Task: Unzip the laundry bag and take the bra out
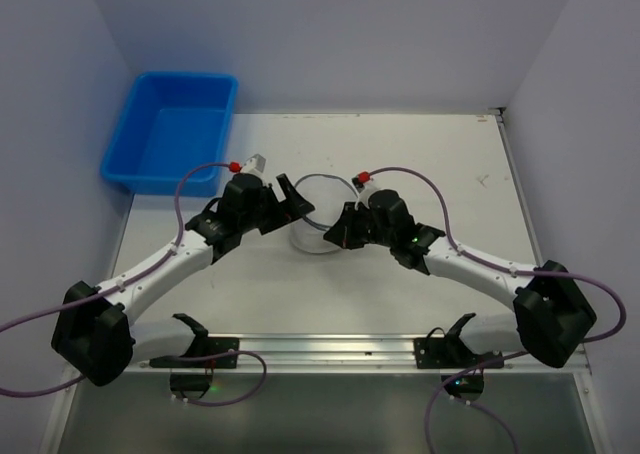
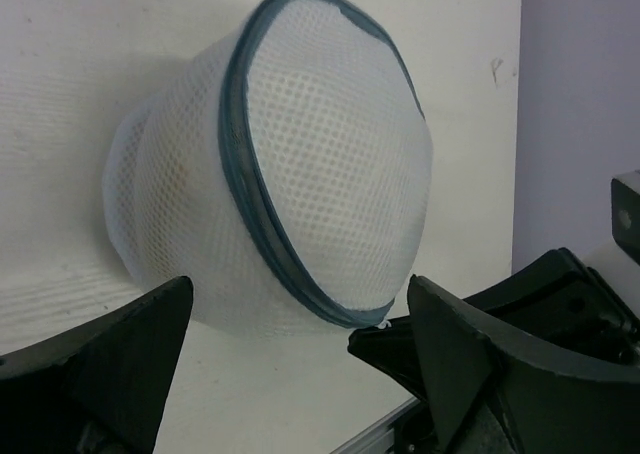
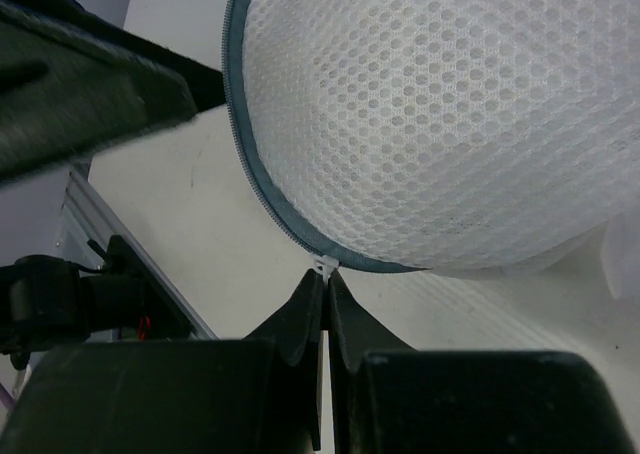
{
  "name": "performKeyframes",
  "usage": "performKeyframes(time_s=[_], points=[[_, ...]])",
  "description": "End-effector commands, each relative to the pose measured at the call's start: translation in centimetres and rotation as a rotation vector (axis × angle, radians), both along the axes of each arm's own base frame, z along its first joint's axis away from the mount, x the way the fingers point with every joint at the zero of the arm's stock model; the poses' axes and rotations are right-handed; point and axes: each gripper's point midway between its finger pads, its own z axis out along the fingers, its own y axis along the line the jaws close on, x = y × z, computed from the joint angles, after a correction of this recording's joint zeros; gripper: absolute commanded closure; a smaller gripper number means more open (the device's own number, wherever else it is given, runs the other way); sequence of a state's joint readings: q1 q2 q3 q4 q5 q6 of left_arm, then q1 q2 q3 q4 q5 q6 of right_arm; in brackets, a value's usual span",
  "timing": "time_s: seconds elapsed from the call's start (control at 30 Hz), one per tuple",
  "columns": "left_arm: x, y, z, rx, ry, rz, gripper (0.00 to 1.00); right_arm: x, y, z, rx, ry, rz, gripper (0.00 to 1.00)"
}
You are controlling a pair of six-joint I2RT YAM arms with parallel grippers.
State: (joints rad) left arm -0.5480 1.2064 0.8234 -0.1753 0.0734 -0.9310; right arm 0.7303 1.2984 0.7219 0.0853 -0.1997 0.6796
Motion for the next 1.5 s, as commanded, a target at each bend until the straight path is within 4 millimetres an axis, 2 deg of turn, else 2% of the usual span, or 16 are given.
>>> performKeyframes(time_s=[0.0,0.1,0.2,0.23,0.33,0.43,0.63,0.87,0.9,1.0,1.07,1.1,1.13,1.23,1.33,1.47], points=[[-1.2,-2.2,-0.5,-0.065,0.024,-0.02,0.1,1.2,2.1,2.6,0.058,-0.062,0.001,1.0],[-0.9,-2.8,-1.4,-0.048,0.035,-0.009,0.2,0.8,2.8,2.4,0.047,-0.06,0.021,1.0],[0.0,-2.0,-2.3,-0.018,0.039,0.065,0.4,0.3,2.8,2.1,0.016,-0.07,0.029,1.0],[0.0,-1.7,-2.5,-0.012,0.039,0.078,0.59,0.1,2.2,1.4,-0.014,-0.063,0.028,1.0],[-0.1,-0.9,-2.8,0.001,0.04,0.107,0.91,-0.3,0.0,0.0,-0.092,-0.08,-0.004,1.0],[-0.6,-0.4,-3.2,0.018,0.047,0.104,1.0,0.1,-2.9,-1.2,-0.173,-0.093,-0.074,1.0],[-2.4,1.5,-4.5,0.032,0.065,0.091,1.0,2.1,-9.6,-2.6,-0.185,-0.035,-0.238,1.0],[-5.3,1.1,-5.6,-0.028,0.077,0.029,1.0,2.1,-7.9,-1.8,-0.189,-0.068,-0.102,1.0],[-5.9,0.2,-5.0,-0.065,0.055,-0.003,0.85,2.4,-7.8,-1.5,-0.191,-0.075,-0.097,1.0],[-7.5,-0.3,-5.4,-0.093,0.056,-0.043,0.63,2.4,-7.9,-0.9,-0.215,-0.083,-0.076,0.83],[-7.9,0.1,-5.1,-0.103,0.038,-0.041,0.37,1.8,-8.2,-0.3,-0.229,-0.077,-0.072,0.62],[-8.1,0.6,-4.3,-0.108,0.016,-0.029,0.21,2.0,-8.3,1.4,-0.213,-0.112,-0.087,0.57],[-8.1,1.0,-3.7,-0.108,-0.003,-0.02,0.15,1.4,-8.6,1.9,-0.219,-0.101,-0.093,0.47],[-8.0,2.5,-1.3,-0.07,-0.066,0.012,0.06,1.0,-8.9,5.4,-0.183,-0.143,-0.133,0.38],[-7.7,3.6,1.6,-0.051,-0.123,0.044,0.07,0.9,-8.4,8.4,-0.124,-0.178,-0.155,0.37],[-7.1,4.8,3.2,0.011,-0.17,0.079,0.1,1.4,-6.4,10.3,-0.074,-0.204,-0.131,0.39]])
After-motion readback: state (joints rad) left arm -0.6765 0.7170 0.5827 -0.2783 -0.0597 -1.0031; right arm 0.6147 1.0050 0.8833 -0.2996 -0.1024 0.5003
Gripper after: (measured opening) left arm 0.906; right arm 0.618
